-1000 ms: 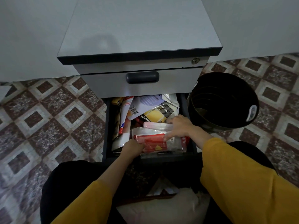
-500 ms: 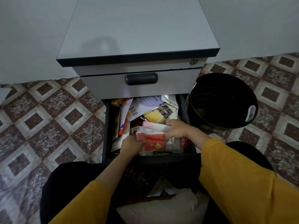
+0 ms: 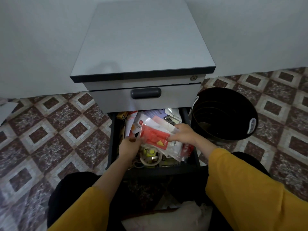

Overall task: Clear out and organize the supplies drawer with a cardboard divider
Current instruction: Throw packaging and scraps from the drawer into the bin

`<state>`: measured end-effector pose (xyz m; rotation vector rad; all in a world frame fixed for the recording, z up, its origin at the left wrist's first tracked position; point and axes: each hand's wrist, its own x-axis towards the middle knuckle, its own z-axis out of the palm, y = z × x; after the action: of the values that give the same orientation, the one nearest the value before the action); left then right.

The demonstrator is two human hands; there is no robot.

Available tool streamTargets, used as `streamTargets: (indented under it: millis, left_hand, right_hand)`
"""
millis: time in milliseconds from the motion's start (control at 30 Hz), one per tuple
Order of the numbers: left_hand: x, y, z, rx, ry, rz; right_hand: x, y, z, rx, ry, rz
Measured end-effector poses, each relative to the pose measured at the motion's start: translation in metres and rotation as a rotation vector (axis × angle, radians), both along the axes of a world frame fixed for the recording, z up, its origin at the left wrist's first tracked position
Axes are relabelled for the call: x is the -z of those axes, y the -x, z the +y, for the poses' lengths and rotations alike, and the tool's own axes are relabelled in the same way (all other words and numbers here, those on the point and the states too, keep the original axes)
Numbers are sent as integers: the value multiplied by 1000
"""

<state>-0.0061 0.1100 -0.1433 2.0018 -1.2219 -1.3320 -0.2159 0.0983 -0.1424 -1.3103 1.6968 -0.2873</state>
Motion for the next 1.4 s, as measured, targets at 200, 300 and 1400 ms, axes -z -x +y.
streamTargets:
  millis: [200,300,1400]
  left_hand:
    - [-18,9,0,-67,-84,230]
    - [-24,19,10,-61,-131,306]
    - [-59,195,18,401,-93,489]
  right_hand:
    - [-22,4,11,151,-33,-147]
    - [-26,6,18,233,-50,-262]
    - [-52,150,68,640,136,-414]
